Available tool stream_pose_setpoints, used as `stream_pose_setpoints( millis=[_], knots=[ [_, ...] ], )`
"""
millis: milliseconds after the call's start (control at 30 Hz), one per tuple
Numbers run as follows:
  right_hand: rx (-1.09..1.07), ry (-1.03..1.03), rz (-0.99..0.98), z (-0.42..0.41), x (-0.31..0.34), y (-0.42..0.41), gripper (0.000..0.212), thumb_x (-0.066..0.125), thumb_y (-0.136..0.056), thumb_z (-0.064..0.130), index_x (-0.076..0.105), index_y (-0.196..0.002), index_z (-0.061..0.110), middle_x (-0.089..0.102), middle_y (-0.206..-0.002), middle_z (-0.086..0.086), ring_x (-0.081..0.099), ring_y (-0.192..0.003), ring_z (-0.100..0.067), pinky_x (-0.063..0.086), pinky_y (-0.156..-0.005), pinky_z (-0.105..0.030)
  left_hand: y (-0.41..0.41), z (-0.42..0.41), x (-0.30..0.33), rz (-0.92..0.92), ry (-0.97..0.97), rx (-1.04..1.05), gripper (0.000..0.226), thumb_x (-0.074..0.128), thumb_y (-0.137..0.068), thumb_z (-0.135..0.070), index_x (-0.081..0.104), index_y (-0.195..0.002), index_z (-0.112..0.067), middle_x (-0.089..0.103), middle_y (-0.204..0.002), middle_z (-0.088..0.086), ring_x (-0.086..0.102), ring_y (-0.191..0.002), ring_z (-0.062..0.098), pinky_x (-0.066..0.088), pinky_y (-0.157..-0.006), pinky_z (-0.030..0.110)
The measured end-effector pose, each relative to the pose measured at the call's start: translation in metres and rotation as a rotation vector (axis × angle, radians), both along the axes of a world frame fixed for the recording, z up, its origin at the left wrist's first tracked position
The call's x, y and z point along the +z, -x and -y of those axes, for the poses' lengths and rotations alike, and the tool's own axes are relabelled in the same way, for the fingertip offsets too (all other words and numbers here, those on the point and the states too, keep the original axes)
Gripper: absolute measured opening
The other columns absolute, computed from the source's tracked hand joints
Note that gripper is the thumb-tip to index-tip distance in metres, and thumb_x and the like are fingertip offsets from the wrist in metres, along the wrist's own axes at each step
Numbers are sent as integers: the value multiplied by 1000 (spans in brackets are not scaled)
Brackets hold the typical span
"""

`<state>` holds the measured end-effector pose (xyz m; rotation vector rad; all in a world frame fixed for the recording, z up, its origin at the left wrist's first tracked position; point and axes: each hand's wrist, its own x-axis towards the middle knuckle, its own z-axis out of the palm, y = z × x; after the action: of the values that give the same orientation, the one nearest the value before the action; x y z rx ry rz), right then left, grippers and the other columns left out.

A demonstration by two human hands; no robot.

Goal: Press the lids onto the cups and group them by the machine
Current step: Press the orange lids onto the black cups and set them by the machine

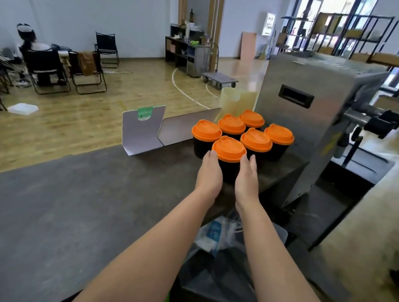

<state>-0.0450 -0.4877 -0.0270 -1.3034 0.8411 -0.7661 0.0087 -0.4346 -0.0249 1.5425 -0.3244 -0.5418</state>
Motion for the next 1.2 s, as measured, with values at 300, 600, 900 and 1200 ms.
stream_pose_setpoints(
  millis=[300,600,900,1200],
  knots=[
    [159,97,124,-86,-3,-36,59,34,-94,56,38,-147,31,43,-147,1,39,-137,-16,30,-116,-43,-18,-84,7,159,64,194,55,24,-92,-65,57,-127,-39,63,-125,-11,54,-122,10,37,-112,43],
    [614,95,187,-286,-3,-107,41,38,-104,35,45,-141,18,52,-139,0,48,-128,-12,37,-111,-34,-66,-297,13,209,14,709,39,30,-107,-32,54,-135,-23,59,-128,-4,52,-121,14,36,-95,27],
    [726,122,152,-386,-11,-105,24,39,-104,23,55,-122,19,61,-117,2,55,-112,-12,40,-94,-24,-70,-413,-4,215,-133,876,43,27,-107,-33,55,-137,-19,58,-136,3,50,-128,20,35,-107,34],
    [543,296,20,-380,-28,-101,39,34,-94,47,66,-92,24,68,-102,-4,60,-102,-21,48,-94,-44,-63,-417,-10,194,-102,767,39,29,-107,-27,65,-95,-20,64,-100,-4,56,-101,13,35,-84,26]
  ],
)
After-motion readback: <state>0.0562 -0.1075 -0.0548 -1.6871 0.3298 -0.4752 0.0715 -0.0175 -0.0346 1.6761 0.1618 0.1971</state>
